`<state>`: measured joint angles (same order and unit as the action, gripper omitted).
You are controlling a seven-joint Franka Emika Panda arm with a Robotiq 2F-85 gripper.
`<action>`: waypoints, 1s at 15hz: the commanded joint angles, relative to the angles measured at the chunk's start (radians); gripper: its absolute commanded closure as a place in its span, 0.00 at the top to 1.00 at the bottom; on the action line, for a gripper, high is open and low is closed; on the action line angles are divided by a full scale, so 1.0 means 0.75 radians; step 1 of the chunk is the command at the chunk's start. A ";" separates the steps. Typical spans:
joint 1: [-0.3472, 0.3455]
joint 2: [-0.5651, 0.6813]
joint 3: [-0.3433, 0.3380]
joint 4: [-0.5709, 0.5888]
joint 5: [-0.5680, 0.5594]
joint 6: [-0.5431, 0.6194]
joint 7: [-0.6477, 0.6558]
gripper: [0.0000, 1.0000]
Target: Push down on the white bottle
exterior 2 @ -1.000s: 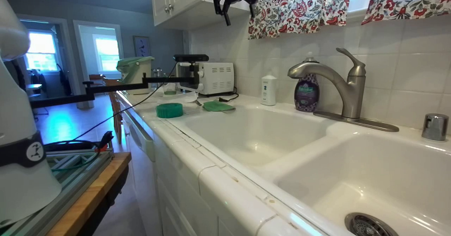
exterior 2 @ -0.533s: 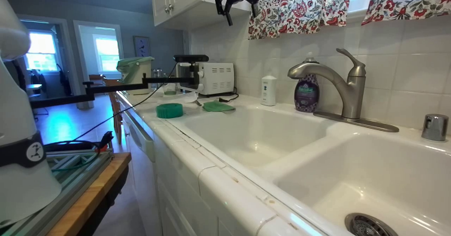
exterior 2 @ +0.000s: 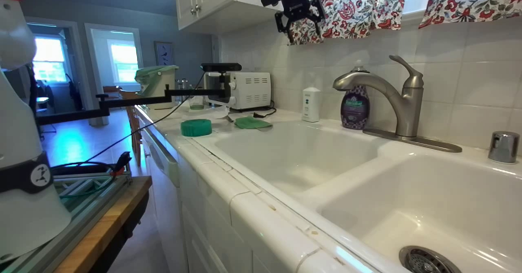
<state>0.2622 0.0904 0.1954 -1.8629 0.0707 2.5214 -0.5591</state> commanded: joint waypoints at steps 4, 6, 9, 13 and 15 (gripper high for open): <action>-0.037 0.204 0.138 0.256 0.115 -0.020 -0.155 0.85; -0.042 0.247 0.161 0.297 0.109 -0.018 -0.165 0.64; -0.053 0.298 0.175 0.336 0.092 -0.020 -0.166 0.38; -0.060 0.359 0.182 0.380 0.063 -0.004 -0.158 0.09; -0.063 0.389 0.191 0.405 0.069 -0.005 -0.166 0.00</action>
<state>0.2336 0.3357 0.3095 -1.6151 0.1188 2.5303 -0.6409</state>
